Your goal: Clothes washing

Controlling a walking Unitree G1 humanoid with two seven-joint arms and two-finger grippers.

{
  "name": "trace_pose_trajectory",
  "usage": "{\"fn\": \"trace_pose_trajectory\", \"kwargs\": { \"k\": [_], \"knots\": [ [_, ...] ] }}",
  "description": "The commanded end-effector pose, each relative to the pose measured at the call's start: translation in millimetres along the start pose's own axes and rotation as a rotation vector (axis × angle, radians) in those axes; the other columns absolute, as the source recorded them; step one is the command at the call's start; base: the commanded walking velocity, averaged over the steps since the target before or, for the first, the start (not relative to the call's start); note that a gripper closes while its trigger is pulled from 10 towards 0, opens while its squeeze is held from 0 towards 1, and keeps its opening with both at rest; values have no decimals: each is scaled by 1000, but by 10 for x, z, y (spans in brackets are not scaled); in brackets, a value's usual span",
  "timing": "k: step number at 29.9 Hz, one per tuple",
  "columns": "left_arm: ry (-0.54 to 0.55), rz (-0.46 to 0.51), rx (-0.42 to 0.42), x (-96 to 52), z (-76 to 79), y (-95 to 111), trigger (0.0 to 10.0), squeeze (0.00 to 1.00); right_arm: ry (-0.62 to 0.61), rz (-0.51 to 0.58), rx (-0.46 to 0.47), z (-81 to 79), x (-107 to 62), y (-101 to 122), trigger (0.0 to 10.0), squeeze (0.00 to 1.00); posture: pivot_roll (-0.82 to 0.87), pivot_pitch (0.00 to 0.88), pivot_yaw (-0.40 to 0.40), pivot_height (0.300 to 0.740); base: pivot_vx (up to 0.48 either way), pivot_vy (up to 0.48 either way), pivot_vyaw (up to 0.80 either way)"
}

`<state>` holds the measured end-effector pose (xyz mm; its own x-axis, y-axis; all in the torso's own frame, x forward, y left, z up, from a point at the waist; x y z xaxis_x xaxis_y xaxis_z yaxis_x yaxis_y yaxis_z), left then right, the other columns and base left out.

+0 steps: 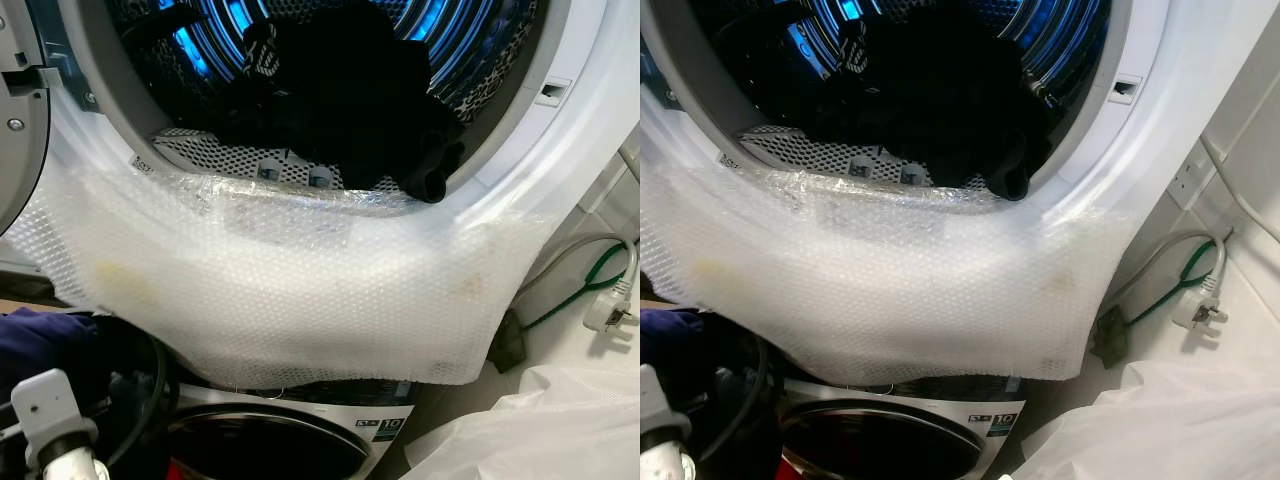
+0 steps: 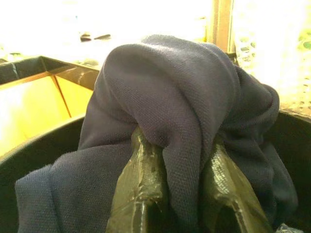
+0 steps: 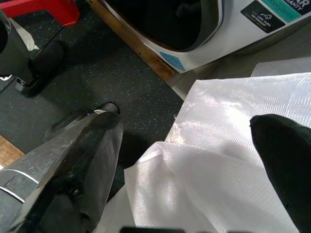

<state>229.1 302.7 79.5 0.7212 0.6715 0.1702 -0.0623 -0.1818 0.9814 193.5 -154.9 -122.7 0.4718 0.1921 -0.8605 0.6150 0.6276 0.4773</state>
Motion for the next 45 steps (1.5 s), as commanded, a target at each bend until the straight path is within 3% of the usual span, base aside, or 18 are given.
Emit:
{"fn": "trace_pose_trajectory", "kwargs": {
  "k": [1,6,9,10,14,15,16,17,19,21,23,24,27,30,37,42,44,45],
  "knots": [
    [-28,77,-8,-25,60,193,0,0,4,-3,-20,34,3,28,10000,0,219,0,-105,740,0,0,0],
    [-212,168,39,-184,291,382,0,0,20,8,-41,51,12,98,10000,0,260,0,-119,740,0,0,0],
    [-359,305,86,-331,439,617,0,0,21,12,-59,87,15,142,10000,0,277,0,-124,740,0,0,0],
    [-381,364,64,-362,448,794,0,0,17,15,-64,113,17,172,10000,0,294,0,-127,740,0,0,0],
    [-385,380,51,-367,449,855,0,0,15,16,-64,121,18,182,10000,0,294,0,-127,740,0,0,0],
    [-454,472,83,-426,538,1057,0,0,14,18,-66,128,19,196,10000,0,315,0,-131,740,0,0,0],
    [-454,472,83,-426,538,1057,0,0,14,18,-66,128,19,196,10000,0,315,0,-131,740,0,0,0],
    [-578,570,123,-560,696,1222,0,0,22,16,-80,113,22,200,10000,0,344,0,-138,740,0,0,0],
    [-578,570,123,-560,696,1222,0,0,22,16,-80,113,22,200,10000,0,344,0,-138,740,0,0,0],
    [-815,684,174,-884,921,1367,0,0,40,15,-106,66,32,217,10000,0,380,0,-142,740,0,0,0],
    [-899,704,188,-1004,976,1372,0,0,46,16,-114,49,36,226,10000,0,387,0,-141,740,0,0,0],
    [-899,704,188,-1004,976,1372,0,0,46,16,-114,49,36,226,10000,0,387,0,-141,740,0,0,0],
    [-1234,650,180,-1369,1105,1229,0,0,67,23,-132,-21,52,276,10000,0,413,0,-136,740,0,0,0],
    [-1465,611,197,-1538,1149,1180,0,0,80,28,-143,-70,62,304,10000,0,419,0,-131,740,0,0,0],
    [-1667,650,157,-1404,1372,1552,0,0,82,32,-134,-129,75,330,10000,0,386,0,-95,740,0,0,0],
    [-1759,687,114,-1251,1544,1873,0,0,79,31,-113,-170,80,321,10000,0,342,0,-77,740,0,0,0],
    [-1759,687,114,-1251,1544,1873,0,0,79,31,-113,-170,80,321,10000,0,342,0,-77,740,0,0,0],
    [-1774,752,115,-1164,1603,2065,0,0,78,28,-105,-186,79,302,10000,0,332,0,-72,740,0,0,0]
  ]
}}
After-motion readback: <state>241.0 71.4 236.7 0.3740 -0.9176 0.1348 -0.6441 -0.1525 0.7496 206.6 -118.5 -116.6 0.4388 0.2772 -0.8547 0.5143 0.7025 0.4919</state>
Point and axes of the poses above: a point about 5 cm out from each wrist's last joint towards the gripper, its own x axis pointing out of the wrist towards the gripper, its own y axis along the axis of the wrist's last joint, z = x × y, the point moved 4 cm from there along x, pointing out of the wrist towards the gripper, and after that the axes turned 1 degree about -x, right-handed, at the moved point
